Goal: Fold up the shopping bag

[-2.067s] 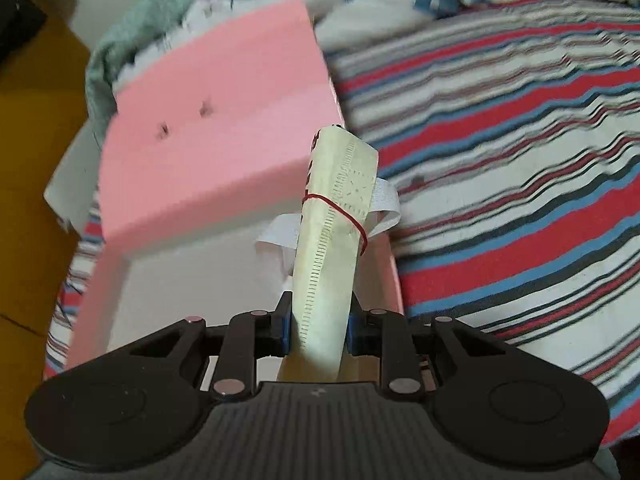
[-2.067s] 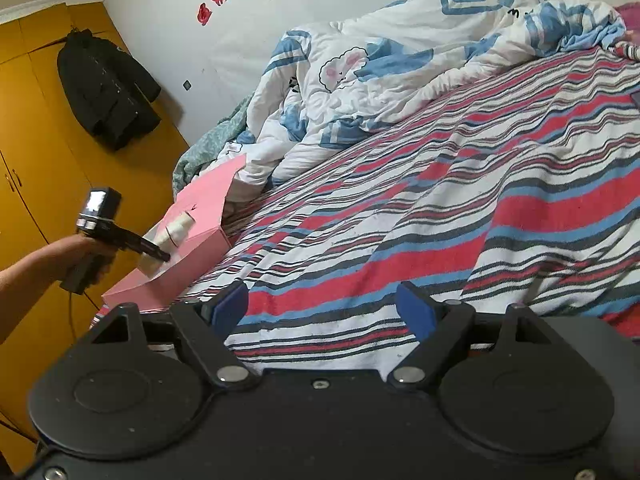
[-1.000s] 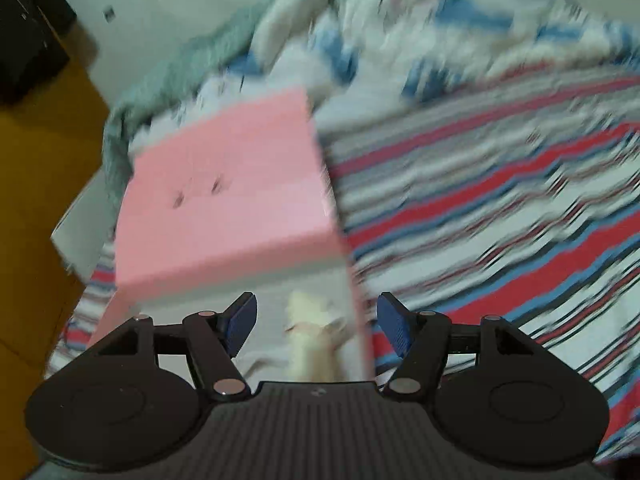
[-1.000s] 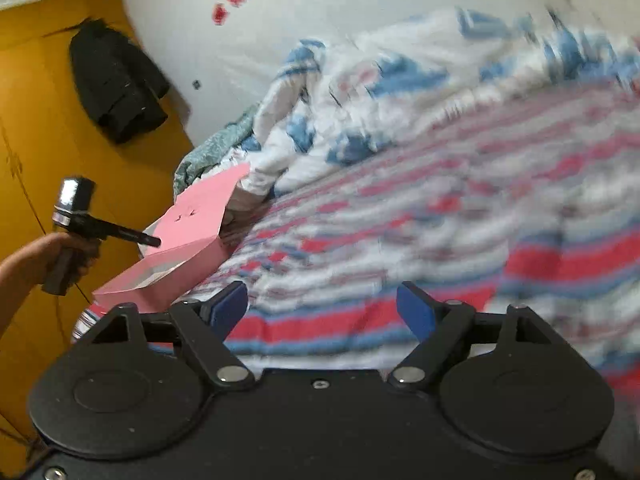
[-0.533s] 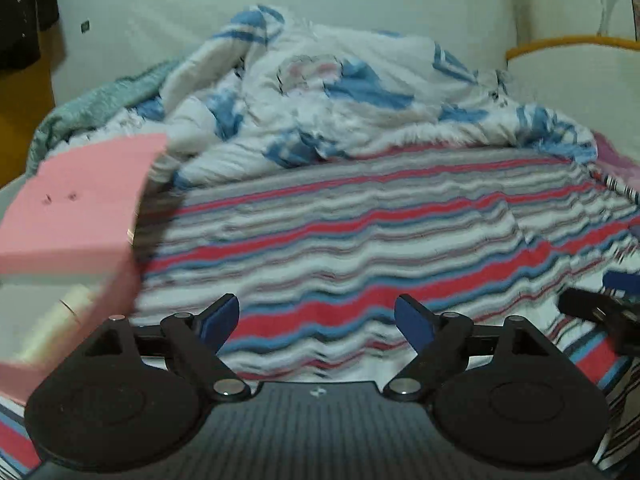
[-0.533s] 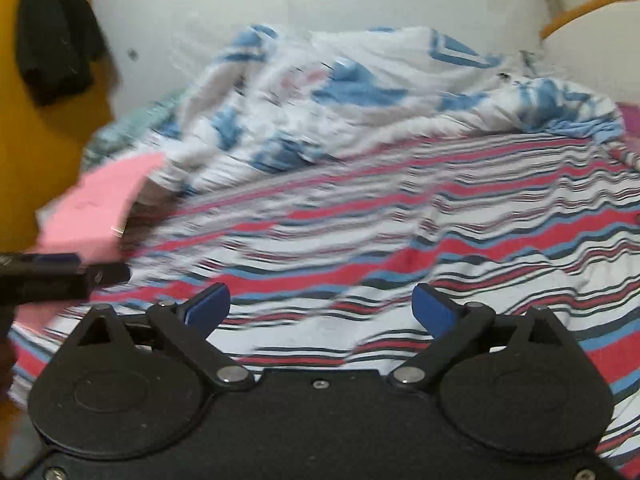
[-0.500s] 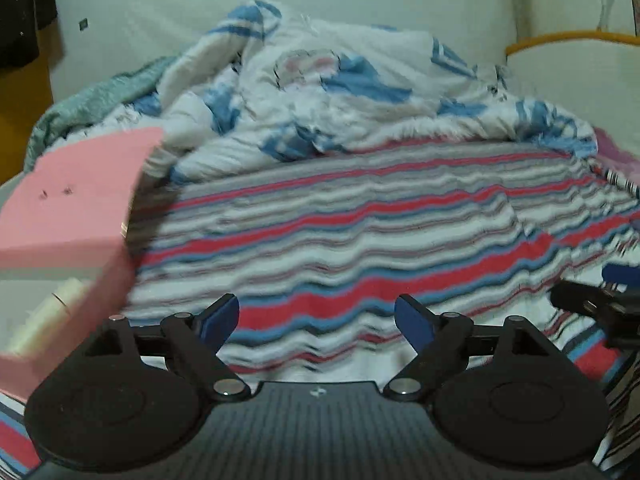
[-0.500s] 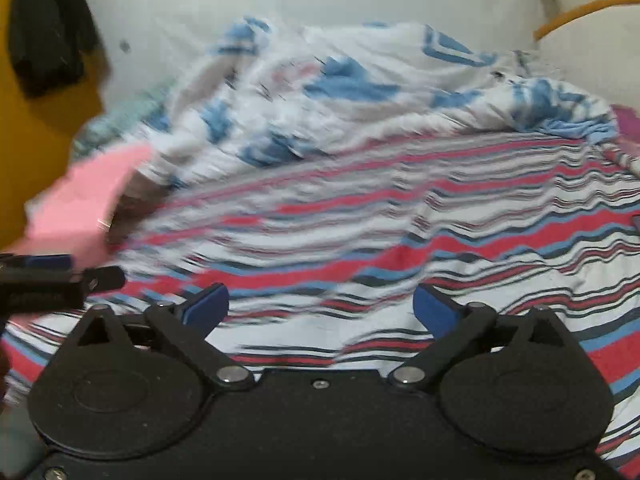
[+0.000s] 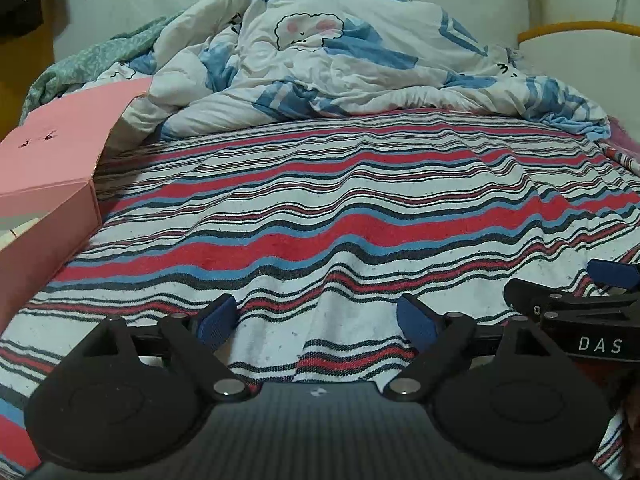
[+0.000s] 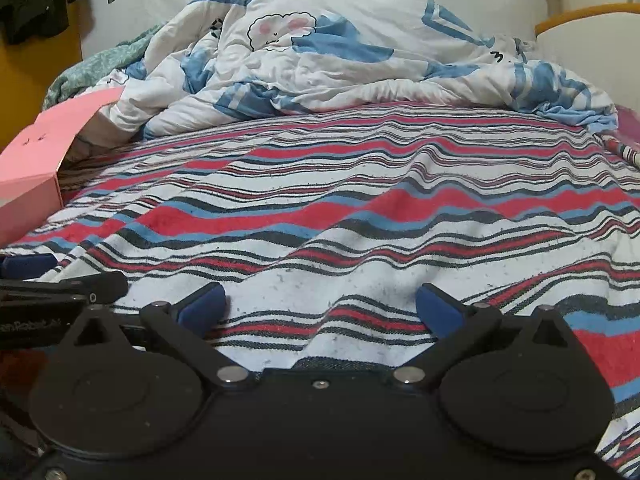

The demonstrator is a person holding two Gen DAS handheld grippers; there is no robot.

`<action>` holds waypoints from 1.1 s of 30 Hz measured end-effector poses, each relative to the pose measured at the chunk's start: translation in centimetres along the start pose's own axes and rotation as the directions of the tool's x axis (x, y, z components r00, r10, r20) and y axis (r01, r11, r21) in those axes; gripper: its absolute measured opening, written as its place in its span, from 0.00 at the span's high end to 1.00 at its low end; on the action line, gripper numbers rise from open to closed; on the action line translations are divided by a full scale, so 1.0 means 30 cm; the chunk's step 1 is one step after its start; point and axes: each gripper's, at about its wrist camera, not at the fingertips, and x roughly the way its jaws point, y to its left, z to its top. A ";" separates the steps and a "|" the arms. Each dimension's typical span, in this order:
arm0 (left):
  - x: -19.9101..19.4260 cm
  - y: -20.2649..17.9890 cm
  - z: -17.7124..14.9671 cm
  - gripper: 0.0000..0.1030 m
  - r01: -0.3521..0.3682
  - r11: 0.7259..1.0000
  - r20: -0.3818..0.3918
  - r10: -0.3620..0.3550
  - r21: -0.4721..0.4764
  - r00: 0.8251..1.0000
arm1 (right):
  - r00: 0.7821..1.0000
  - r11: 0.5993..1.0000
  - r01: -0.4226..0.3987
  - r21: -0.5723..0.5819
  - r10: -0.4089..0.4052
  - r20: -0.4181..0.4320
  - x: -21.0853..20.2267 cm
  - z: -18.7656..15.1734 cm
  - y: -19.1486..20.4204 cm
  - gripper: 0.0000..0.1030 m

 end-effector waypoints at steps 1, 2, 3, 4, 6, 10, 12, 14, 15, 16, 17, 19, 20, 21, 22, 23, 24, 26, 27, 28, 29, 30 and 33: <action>0.001 -0.003 -0.006 0.13 -0.002 1.000 0.004 0.002 0.009 1.000 | 1.000 1.000 0.000 0.000 0.000 0.000 -0.001 -0.001 -0.002 0.00; 0.001 -0.007 -0.011 0.13 -0.005 1.000 0.008 0.005 0.017 1.000 | 1.000 1.000 0.000 0.000 0.000 0.000 0.001 -0.002 -0.002 0.00; 0.001 -0.010 -0.014 0.13 -0.006 1.000 0.013 0.006 0.022 1.000 | 1.000 1.000 -0.002 0.000 0.002 0.000 0.007 -0.001 0.000 0.00; 0.000 -0.010 -0.016 0.13 -0.006 1.000 0.018 0.006 0.020 1.000 | 1.000 1.000 -0.003 0.000 0.003 0.000 0.011 -0.001 0.000 0.00; 0.000 -0.005 -0.021 0.13 -0.002 1.000 0.023 0.002 0.007 1.000 | 1.000 1.000 -0.002 0.001 0.002 0.001 0.012 -0.003 0.000 0.00; 0.000 -0.004 -0.023 0.13 -0.003 1.000 0.024 0.003 -0.003 1.000 | 1.000 1.000 0.000 0.001 0.000 0.001 0.013 -0.002 0.001 0.00; -0.001 -0.007 -0.023 0.13 -0.005 1.000 0.024 0.005 -0.001 1.000 | 1.000 1.000 0.001 0.000 -0.001 0.001 0.017 -0.003 0.003 0.00; -0.001 -0.007 -0.023 0.13 -0.005 1.000 0.024 0.005 -0.002 1.000 | 1.000 1.000 0.002 0.000 -0.002 0.001 0.016 -0.003 0.005 0.00; -0.002 -0.007 -0.023 0.13 -0.005 1.000 0.024 0.005 -0.002 1.000 | 1.000 1.000 0.003 0.000 -0.003 0.001 0.016 -0.003 0.006 0.00; -0.002 -0.006 -0.024 0.13 -0.005 1.000 0.024 0.005 -0.002 1.000 | 1.000 1.000 0.003 0.000 -0.003 0.002 0.016 -0.003 0.007 0.00; -0.003 -0.006 -0.024 0.13 -0.005 1.000 0.025 0.005 -0.002 1.000 | 1.000 1.000 0.003 0.000 -0.003 0.002 0.015 -0.004 0.009 0.00; -0.003 -0.006 -0.025 0.12 -0.005 1.000 0.026 0.005 -0.003 1.000 | 1.000 1.000 0.004 -0.001 -0.004 0.002 0.014 -0.006 0.011 0.00; -0.003 -0.007 -0.025 0.12 -0.005 1.000 0.027 0.005 -0.004 1.000 | 1.000 1.000 0.003 -0.002 -0.003 0.002 0.016 -0.005 0.009 0.00; -0.003 -0.006 -0.026 0.12 -0.005 1.000 0.028 0.005 -0.004 1.000 | 1.000 1.000 -0.001 -0.004 0.001 0.002 0.021 -0.003 0.001 0.00; -0.003 -0.006 -0.027 0.12 -0.005 1.000 0.028 0.005 -0.005 1.000 | 1.000 1.000 -0.005 -0.006 0.005 0.002 0.025 -0.001 -0.006 0.00; -0.004 -0.006 -0.028 0.12 -0.005 1.000 0.029 0.006 -0.005 1.000 | 1.000 1.000 -0.007 -0.008 0.007 0.002 0.028 0.000 -0.010 0.00; -0.004 -0.006 -0.028 0.12 -0.006 1.000 0.030 0.006 -0.005 1.000 | 1.000 1.000 -0.008 -0.008 0.008 0.001 0.030 0.002 -0.013 0.00; -0.004 -0.007 -0.029 0.12 -0.006 1.000 0.031 0.007 -0.005 1.000 | 1.000 1.000 -0.009 -0.011 0.009 0.000 0.033 0.005 -0.016 0.00; -0.004 -0.007 -0.029 0.12 -0.007 1.000 0.031 0.007 -0.005 0.999 | 1.000 1.000 -0.008 -0.011 0.008 -0.001 0.033 0.005 -0.015 0.00; -0.004 -0.007 -0.028 0.12 -0.007 1.000 0.032 0.007 -0.005 0.999 | 1.000 1.000 -0.008 -0.012 0.008 -0.002 0.034 0.005 -0.014 0.00; -0.004 -0.007 -0.028 0.12 -0.007 1.000 0.032 0.007 -0.004 0.999 | 1.000 1.000 -0.007 -0.012 0.007 -0.002 0.034 0.005 -0.014 0.00; -0.004 -0.007 -0.028 0.12 -0.007 1.000 0.033 0.007 -0.004 0.999 | 1.000 1.000 -0.007 -0.012 0.007 -0.002 0.034 0.005 -0.014 0.00; -0.003 -0.006 -0.029 0.12 -0.006 1.000 0.034 0.006 -0.004 0.999 | 1.000 1.000 -0.006 -0.013 0.006 -0.003 0.034 0.005 -0.014 0.00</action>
